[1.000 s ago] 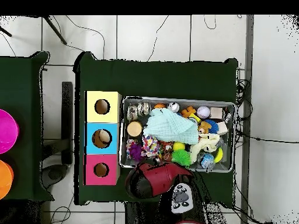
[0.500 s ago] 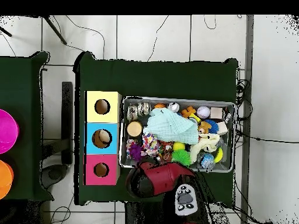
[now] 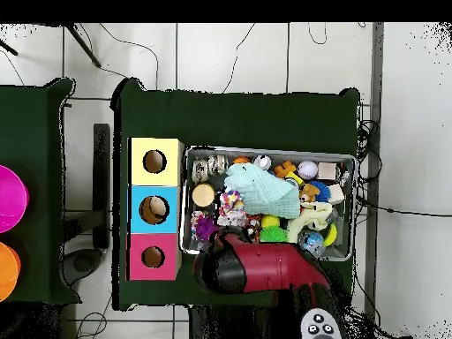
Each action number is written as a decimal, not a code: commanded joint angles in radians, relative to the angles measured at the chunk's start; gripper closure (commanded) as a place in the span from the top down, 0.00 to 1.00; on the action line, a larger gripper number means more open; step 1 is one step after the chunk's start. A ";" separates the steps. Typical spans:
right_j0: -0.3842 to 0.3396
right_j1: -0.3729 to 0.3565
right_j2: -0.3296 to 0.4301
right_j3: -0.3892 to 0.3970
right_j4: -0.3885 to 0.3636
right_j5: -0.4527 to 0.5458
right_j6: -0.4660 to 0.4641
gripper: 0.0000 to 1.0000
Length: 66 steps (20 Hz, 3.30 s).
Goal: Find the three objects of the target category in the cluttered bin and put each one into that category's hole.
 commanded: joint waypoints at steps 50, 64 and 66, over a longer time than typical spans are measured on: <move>0.356 0.155 -0.047 -0.401 0.209 0.286 0.245 0.00; 0.428 0.299 -0.093 -0.590 0.258 0.286 0.317 0.00; 0.438 0.312 -0.102 -0.599 0.267 0.280 0.324 0.00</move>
